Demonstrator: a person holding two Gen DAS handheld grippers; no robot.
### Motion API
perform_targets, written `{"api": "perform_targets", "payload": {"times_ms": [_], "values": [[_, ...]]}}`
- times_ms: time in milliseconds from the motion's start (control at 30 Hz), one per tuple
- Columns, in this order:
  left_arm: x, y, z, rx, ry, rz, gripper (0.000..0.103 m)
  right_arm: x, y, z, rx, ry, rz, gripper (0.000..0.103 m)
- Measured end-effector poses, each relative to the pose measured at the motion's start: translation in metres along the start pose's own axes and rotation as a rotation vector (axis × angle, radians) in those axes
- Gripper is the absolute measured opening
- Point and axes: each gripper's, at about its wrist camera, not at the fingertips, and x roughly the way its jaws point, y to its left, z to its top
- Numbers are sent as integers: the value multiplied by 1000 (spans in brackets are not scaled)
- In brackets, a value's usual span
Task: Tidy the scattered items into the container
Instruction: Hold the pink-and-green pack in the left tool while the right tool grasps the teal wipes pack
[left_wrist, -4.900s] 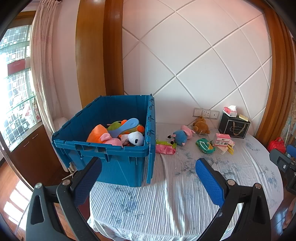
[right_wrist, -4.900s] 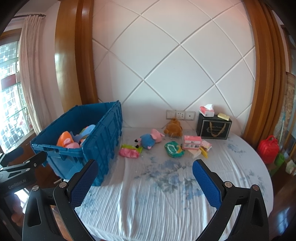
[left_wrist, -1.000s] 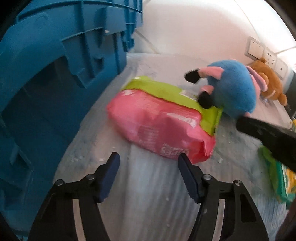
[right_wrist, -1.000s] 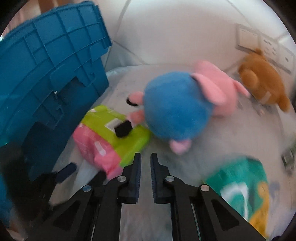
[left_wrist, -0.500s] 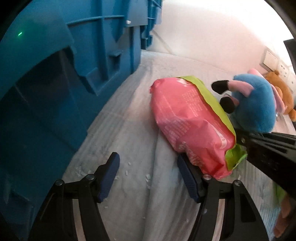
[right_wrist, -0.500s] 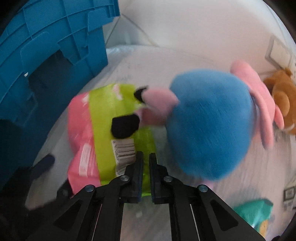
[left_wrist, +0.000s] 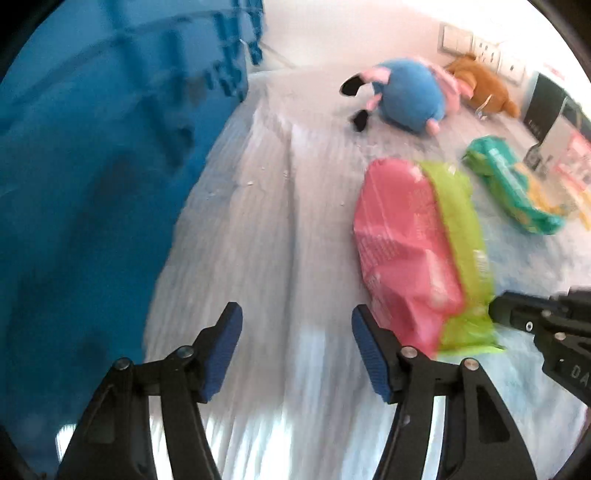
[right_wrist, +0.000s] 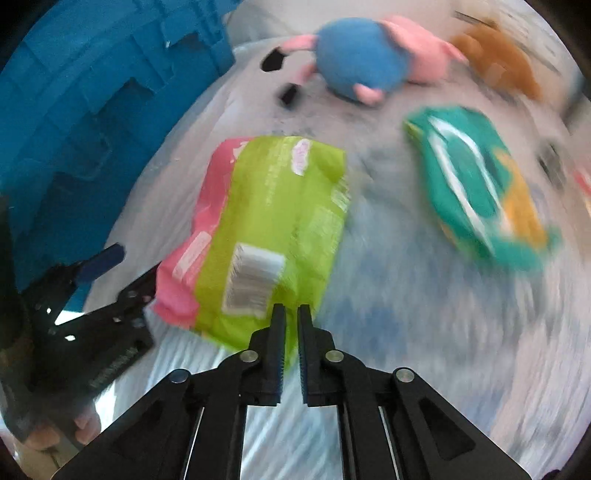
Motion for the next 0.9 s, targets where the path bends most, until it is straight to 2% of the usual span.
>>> {"api": "perform_targets", "payload": {"times_ms": [33, 67, 100, 133, 167, 233, 300, 400, 500, 600, 667, 733, 900], "values": [[-14, -2, 1, -20, -22, -19, 63, -10, -6, -8, 35, -24, 7, 23], [-24, -6, 4, -35, -43, -43, 74, -22, -12, -15, 66, -53, 7, 33], [-33, -11, 7, -50, -65, -68, 89, -32, -18, -22, 83, -75, -2, 37], [-40, -17, 11, -64, -92, -95, 95, -40, -22, -27, 95, -94, -12, 43], [-46, -22, 18, -67, -122, -118, 101, -49, -29, -32, 108, -112, -26, 45], [-45, -39, 42, -27, -171, -128, 102, -58, -38, -32, 127, -131, -55, 46], [-33, -59, 56, 39, -166, -110, 102, -68, -53, -34, 145, -159, -96, 47], [-3, -82, 61, 77, -104, -121, 102, -76, -71, -30, 158, -197, -136, 51], [24, -97, 57, 81, -41, -106, 102, -73, -78, -12, 153, -207, -168, 61], [57, -111, 60, 76, 25, -102, 102, -65, -74, 8, 109, -226, -205, 62], [72, -113, 64, 67, 56, -116, 102, -59, -70, 25, 68, -247, -226, 72], [80, -116, 71, 46, 53, -128, 103, -45, -71, 43, 50, -241, -255, 77], [87, -122, 77, 42, 20, -128, 103, 3, -85, 62, 35, -149, -308, 77]]}}
